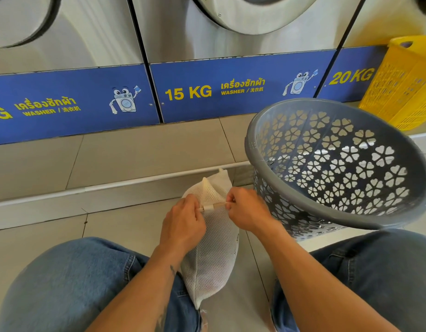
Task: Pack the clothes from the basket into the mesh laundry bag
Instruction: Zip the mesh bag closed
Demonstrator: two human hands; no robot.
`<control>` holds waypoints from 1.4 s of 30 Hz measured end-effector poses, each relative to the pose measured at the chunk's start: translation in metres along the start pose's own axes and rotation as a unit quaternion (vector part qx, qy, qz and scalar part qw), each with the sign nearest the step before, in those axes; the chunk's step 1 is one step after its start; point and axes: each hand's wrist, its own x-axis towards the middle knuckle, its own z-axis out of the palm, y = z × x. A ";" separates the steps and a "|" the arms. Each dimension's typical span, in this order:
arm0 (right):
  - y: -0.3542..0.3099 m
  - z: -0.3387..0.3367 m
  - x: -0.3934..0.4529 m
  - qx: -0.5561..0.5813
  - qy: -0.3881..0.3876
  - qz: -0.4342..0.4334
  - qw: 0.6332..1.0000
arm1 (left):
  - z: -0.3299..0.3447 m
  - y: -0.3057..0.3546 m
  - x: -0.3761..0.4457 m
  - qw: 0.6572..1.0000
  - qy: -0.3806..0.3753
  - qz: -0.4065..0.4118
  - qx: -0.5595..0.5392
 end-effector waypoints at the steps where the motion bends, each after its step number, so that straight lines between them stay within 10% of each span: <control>1: -0.001 0.000 0.001 0.016 -0.007 -0.008 1.000 | -0.001 0.001 0.000 1.000 0.005 0.001 -0.008; 15: -0.008 0.017 0.006 0.028 0.019 -0.017 0.999 | -0.011 -0.005 -0.001 0.999 0.028 -0.032 -0.003; 21: -0.008 0.034 0.007 0.231 0.035 0.028 0.972 | -0.014 -0.015 0.003 0.993 0.026 -0.116 -0.021; 26: 0.007 0.050 0.006 0.313 -0.022 0.112 0.943 | -0.010 -0.033 0.008 0.927 -0.033 -0.246 -0.280; 37: 0.025 0.078 0.039 0.302 -0.148 0.170 0.926 | 0.020 -0.068 0.022 0.841 -0.016 -0.420 -0.341; 42: 0.031 0.116 0.053 0.328 -0.223 0.194 0.897 | 0.044 -0.080 0.021 0.828 -0.122 -0.448 -0.313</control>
